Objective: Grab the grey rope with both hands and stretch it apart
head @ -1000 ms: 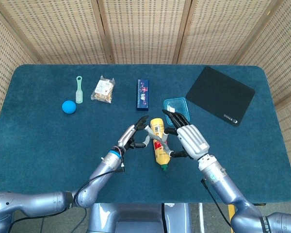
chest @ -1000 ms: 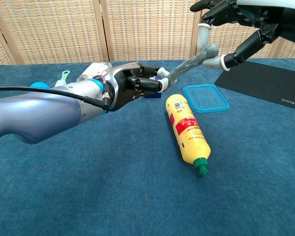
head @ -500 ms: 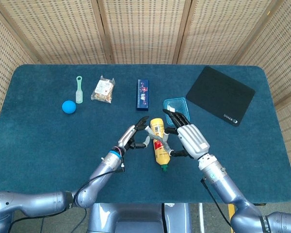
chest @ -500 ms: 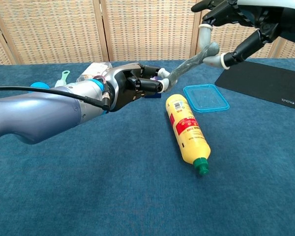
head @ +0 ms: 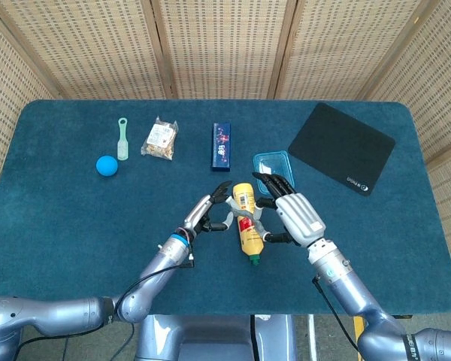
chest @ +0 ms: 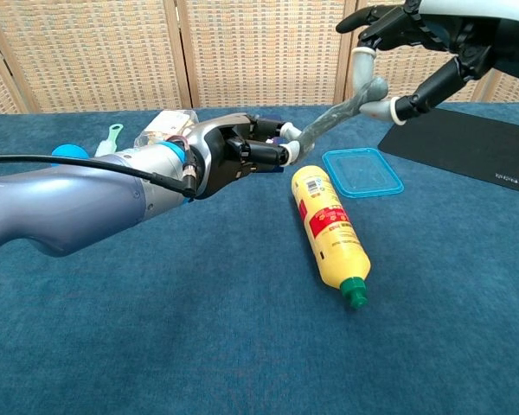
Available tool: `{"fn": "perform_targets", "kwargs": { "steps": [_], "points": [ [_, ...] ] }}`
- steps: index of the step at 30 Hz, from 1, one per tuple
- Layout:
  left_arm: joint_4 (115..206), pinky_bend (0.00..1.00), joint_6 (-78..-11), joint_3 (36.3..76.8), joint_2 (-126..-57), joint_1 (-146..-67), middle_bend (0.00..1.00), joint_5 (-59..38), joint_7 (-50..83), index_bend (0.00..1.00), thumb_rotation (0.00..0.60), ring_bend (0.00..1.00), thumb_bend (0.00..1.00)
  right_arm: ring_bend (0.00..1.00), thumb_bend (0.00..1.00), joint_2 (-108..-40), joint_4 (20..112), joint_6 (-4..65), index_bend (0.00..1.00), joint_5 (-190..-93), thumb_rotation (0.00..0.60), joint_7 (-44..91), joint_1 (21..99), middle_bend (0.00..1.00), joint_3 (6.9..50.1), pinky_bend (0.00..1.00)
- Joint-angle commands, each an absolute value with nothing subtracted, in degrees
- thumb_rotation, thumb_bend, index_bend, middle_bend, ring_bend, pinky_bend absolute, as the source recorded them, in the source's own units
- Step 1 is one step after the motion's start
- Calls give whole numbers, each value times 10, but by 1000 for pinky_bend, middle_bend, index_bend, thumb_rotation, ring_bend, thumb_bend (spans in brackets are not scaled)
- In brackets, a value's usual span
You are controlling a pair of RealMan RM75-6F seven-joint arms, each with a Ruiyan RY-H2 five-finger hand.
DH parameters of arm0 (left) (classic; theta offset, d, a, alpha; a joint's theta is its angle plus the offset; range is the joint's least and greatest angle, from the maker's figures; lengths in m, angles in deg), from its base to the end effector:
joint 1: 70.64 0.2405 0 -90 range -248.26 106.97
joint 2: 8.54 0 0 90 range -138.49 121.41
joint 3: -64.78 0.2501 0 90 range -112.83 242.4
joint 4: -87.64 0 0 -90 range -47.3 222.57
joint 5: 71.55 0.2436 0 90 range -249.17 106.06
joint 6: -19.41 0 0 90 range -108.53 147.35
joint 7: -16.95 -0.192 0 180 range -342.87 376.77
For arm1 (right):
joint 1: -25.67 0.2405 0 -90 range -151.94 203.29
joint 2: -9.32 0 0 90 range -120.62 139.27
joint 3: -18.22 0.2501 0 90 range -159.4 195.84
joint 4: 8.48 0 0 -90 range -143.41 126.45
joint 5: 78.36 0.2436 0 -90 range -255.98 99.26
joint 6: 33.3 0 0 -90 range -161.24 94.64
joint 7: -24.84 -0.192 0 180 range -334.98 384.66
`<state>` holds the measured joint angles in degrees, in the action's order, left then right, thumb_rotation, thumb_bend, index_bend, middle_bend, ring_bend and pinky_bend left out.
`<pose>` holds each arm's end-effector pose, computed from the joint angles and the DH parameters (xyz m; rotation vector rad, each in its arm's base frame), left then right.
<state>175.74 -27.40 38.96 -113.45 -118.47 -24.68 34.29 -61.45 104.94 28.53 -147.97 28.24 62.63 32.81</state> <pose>0.0059 0.3716 -0.1319 -1.3024 -2.2061 -1.4715 -0.0605 -0.3418 0.0330 1.7409 -1.2165 1.3803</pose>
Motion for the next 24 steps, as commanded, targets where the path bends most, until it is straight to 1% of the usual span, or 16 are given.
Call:
{"fn": "perform_targets", "kwargs": {
  "steps": [1, 8, 13, 18, 24],
  "points": [
    [1757, 0, -274, 390, -1135, -1185, 0, -247, 343, 778, 600, 0, 577, 0, 704, -614, 1051, 285, 694, -1480, 600, 279, 626, 142, 328, 0],
    [1759, 0, -275, 390, -1134, -1185, 0, -247, 341, 778, 600, 0, 577, 0, 755, -614, 1049, 288, 819, -1485, 600, 277, 625, 165, 327, 0],
    [1757, 0, -280, 391, -1132, -1184, 0, -242, 336, 780, 600, 0, 579, 0, 762, -616, 1042, 297, 868, -1497, 600, 288, 624, 183, 324, 0],
    [1750, 0, -293, 397, -1129, -1184, 0, -232, 319, 782, 600, 0, 595, 0, 763, -618, 1036, 306, 888, -1504, 600, 292, 621, 186, 323, 0],
    [1742, 0, -301, 400, -1105, -1171, 0, -228, 313, 783, 600, 0, 595, 0, 763, -611, 1029, 312, 891, -1509, 600, 282, 614, 187, 323, 0]
  ]
}}
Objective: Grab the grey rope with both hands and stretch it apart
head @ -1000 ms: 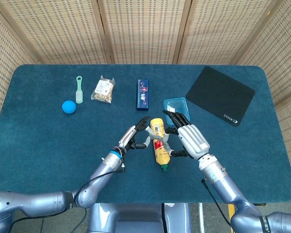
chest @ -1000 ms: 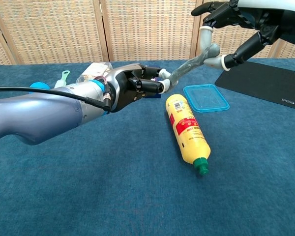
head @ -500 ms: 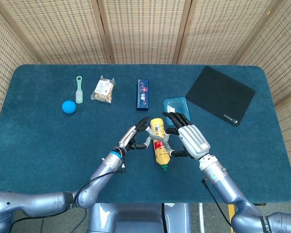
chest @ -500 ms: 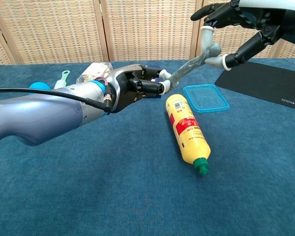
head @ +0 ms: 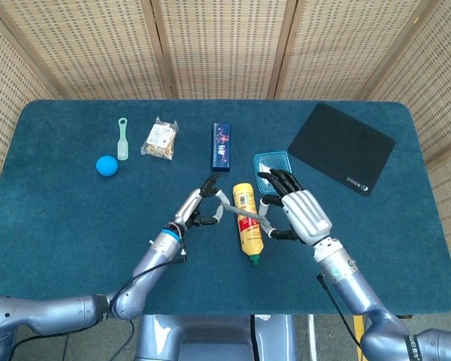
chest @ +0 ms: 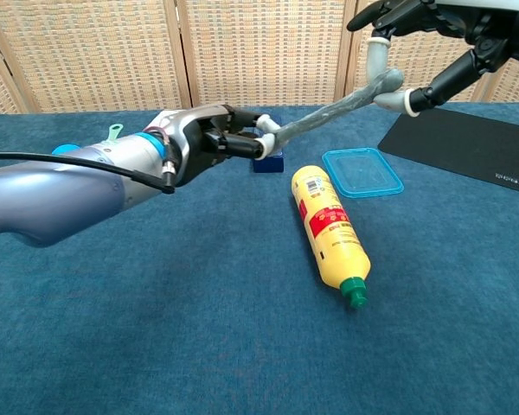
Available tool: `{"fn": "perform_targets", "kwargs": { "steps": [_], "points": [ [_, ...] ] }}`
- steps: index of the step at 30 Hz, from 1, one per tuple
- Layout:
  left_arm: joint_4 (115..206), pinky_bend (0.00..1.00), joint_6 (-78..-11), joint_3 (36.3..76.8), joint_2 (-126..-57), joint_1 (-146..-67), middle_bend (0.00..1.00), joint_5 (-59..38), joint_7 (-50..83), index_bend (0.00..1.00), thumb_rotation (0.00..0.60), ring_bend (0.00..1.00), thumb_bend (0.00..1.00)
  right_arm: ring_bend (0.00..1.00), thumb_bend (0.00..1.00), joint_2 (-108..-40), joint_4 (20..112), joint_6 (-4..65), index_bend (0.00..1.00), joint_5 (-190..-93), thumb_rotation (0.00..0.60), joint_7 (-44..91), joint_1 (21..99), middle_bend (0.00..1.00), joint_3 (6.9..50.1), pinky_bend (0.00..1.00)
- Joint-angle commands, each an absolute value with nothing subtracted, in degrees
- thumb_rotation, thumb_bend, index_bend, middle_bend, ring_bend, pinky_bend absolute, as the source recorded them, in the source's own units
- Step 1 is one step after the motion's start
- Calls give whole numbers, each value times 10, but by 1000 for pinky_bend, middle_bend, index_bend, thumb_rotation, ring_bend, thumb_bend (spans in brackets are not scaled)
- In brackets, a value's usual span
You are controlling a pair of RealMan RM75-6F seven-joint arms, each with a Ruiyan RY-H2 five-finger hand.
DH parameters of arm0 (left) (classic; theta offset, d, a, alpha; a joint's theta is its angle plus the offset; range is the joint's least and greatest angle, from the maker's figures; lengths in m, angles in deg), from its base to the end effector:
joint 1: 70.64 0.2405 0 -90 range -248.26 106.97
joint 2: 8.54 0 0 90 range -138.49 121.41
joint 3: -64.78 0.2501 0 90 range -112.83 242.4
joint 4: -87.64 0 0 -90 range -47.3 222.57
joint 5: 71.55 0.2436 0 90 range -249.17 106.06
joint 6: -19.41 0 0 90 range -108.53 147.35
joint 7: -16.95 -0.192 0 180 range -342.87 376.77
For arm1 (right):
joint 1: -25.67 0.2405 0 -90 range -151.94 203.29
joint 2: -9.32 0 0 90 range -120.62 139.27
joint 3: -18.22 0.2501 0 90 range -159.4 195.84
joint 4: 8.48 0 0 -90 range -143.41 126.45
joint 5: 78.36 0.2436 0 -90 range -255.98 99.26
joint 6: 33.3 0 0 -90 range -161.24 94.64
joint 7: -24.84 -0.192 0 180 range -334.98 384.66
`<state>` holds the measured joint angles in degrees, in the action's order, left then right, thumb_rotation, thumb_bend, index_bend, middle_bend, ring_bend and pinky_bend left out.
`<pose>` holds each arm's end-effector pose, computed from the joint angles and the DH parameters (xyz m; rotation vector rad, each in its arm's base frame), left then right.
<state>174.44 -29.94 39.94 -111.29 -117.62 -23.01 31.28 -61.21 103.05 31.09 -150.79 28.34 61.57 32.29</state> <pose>-0.0177 0.3875 -0.1168 -1.3285 -2.0426 -1.4648 -0.0704 -0.3456 0.0426 1.7174 -1.1343 1.3888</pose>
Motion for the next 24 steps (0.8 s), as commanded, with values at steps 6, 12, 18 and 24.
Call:
{"fn": "perform_targets", "kwargs": {
  "steps": [6, 12, 18, 24],
  "points": [
    [1737, 0, -300, 403, -1074, -1154, 0, -221, 318, 788, 600, 0, 595, 0, 763, -610, 1018, 318, 891, -1515, 600, 281, 610, 187, 321, 0],
    [1719, 0, -303, 408, -1038, -1132, 0, -210, 325, 790, 600, 0, 595, 0, 763, -608, 1003, 326, 891, -1519, 600, 280, 604, 187, 320, 0],
    [1701, 0, -301, 411, -1010, -1112, 0, -202, 344, 790, 600, 0, 595, 0, 764, -601, 993, 330, 892, -1520, 600, 272, 598, 187, 320, 0],
    [1669, 0, -298, 411, -957, -1081, 0, -188, 371, 790, 600, 0, 595, 0, 764, -586, 971, 337, 892, -1519, 600, 259, 584, 187, 317, 0]
  ]
}}
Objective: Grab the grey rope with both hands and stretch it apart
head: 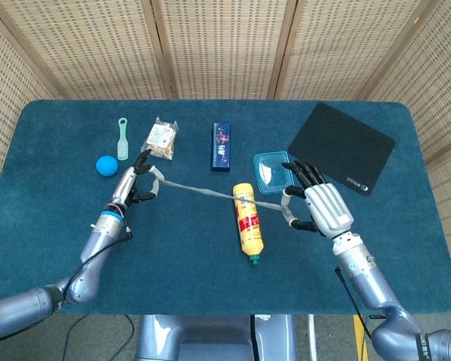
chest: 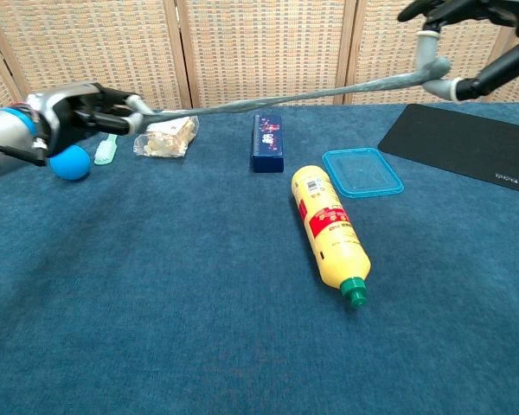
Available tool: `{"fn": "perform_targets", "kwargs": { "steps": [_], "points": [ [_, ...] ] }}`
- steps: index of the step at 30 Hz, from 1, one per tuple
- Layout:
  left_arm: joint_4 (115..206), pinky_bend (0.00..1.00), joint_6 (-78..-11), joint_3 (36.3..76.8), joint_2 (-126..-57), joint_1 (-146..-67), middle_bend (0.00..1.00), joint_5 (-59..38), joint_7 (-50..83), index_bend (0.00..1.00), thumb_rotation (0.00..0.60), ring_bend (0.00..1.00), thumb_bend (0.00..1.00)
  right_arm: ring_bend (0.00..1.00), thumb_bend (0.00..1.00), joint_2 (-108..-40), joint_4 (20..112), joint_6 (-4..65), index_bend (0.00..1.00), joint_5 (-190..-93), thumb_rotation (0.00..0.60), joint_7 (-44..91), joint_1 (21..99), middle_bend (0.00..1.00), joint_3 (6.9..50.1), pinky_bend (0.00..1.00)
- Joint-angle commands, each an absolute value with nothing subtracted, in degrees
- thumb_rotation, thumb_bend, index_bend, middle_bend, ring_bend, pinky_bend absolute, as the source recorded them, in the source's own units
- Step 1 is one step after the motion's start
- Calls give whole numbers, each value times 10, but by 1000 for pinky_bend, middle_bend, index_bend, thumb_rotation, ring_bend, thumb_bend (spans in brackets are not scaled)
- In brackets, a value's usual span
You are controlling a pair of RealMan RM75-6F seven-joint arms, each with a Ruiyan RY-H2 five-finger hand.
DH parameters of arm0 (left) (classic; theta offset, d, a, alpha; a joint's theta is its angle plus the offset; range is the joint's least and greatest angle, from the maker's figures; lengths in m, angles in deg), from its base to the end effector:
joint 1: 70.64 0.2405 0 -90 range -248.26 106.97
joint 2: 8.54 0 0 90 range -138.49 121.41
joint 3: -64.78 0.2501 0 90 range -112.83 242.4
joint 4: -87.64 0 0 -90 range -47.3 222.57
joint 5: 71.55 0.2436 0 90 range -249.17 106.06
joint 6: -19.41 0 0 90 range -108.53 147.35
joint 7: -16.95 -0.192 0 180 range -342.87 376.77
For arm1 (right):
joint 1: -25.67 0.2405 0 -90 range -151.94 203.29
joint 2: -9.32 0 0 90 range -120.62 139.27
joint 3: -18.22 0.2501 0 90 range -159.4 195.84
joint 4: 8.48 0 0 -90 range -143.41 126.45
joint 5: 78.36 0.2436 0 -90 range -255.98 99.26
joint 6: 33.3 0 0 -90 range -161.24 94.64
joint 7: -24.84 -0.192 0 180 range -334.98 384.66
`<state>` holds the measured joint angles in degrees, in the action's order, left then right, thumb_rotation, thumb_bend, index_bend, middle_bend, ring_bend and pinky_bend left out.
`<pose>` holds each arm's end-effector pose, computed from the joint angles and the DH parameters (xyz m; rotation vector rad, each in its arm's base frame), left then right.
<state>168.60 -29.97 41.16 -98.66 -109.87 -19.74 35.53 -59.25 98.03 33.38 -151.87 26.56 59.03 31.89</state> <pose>-0.1520 0.4406 -0.0350 -1.1641 -1.7799 -1.3749 -0.1120 -0.3612 0.0634 1.6361 -1.0589 1.3296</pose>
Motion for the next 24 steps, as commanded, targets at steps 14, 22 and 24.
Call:
{"fn": "perform_targets", "kwargs": {
  "steps": [14, 22, 24],
  "points": [
    [1605, 0, -271, 398, -862, -1038, 0, -179, 434, 790, 600, 0, 595, 0, 764, -552, 871, 368, 892, -1542, 600, 190, 525, 187, 288, 0],
    [1606, 0, -261, 388, -814, -1025, 0, -179, 453, 790, 600, 0, 595, 0, 763, -536, 780, 392, 892, -1562, 600, 91, 469, 187, 256, 0],
    [1610, 0, -258, 386, -804, -1022, 0, -179, 458, 790, 600, 0, 594, 0, 764, -534, 759, 399, 892, -1567, 600, 67, 457, 187, 251, 0]
  ]
}}
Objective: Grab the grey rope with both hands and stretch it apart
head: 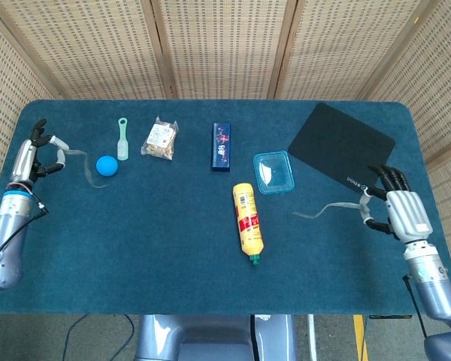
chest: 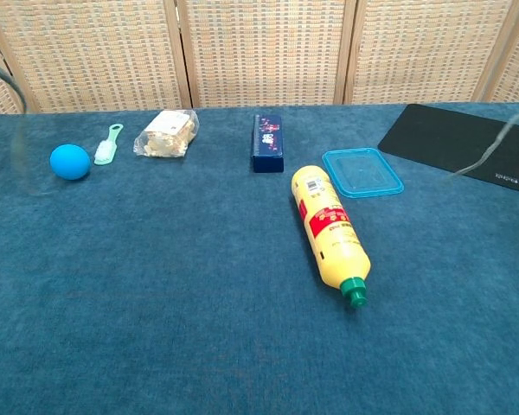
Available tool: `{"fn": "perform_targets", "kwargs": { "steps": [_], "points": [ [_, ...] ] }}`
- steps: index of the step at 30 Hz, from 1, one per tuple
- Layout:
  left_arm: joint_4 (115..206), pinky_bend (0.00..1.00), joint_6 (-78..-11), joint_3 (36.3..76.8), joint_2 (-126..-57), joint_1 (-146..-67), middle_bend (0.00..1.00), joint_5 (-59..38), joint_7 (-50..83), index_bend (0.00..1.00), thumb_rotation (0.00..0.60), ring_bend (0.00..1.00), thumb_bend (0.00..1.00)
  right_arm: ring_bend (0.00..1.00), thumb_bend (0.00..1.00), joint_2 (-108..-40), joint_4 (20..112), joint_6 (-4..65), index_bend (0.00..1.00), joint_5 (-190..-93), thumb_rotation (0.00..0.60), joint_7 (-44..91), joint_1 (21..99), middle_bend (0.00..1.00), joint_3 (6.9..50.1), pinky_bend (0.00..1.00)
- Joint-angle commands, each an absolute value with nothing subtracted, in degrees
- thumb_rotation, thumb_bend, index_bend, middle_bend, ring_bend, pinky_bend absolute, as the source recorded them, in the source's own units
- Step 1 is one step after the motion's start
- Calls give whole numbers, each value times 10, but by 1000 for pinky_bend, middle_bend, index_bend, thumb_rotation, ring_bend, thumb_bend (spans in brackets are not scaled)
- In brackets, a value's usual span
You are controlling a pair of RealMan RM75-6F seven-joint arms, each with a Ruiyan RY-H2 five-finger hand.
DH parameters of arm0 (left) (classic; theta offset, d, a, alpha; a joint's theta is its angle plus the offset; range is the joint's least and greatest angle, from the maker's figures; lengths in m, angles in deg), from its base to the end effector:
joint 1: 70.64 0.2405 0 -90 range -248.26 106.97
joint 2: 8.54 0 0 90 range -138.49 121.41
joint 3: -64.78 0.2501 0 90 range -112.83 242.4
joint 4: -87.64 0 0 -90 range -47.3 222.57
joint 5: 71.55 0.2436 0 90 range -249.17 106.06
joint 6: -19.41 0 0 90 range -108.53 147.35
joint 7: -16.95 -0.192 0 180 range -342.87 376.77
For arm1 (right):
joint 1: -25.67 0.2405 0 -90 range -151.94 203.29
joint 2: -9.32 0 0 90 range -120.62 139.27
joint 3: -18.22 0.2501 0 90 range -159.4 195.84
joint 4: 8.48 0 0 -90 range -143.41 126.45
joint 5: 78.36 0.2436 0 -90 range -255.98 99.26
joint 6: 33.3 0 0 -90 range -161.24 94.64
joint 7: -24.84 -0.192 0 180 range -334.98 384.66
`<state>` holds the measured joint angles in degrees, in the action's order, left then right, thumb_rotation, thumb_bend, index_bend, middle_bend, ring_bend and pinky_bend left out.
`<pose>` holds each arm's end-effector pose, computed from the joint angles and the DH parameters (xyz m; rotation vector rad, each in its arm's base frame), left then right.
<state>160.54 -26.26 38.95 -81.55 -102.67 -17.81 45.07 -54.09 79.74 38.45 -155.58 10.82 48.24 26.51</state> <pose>-0.2882 0.4712 0.1246 -0.9450 -1.5226 -1.2950 -0.2764 -0.3526 0.1301 1.4200 -1.0220 1.1200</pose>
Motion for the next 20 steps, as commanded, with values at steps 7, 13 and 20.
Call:
{"fn": "perform_targets", "kwargs": {
  "steps": [7, 13, 20],
  "points": [
    [1646, 0, -264, 384, -773, -1013, 0, -166, 465, 790, 600, 0, 594, 0, 764, -527, 697, 429, 892, -1607, 600, -6, 418, 187, 225, 0],
    [1693, 0, -277, 392, -757, -1007, 0, -154, 454, 790, 600, 0, 595, 0, 764, -522, 730, 440, 892, -1644, 600, 8, 427, 187, 226, 0],
    [1740, 0, -282, 406, -742, -1009, 0, -140, 432, 790, 600, 0, 595, 0, 764, -514, 804, 414, 892, -1649, 600, 68, 455, 187, 241, 0]
  ]
}}
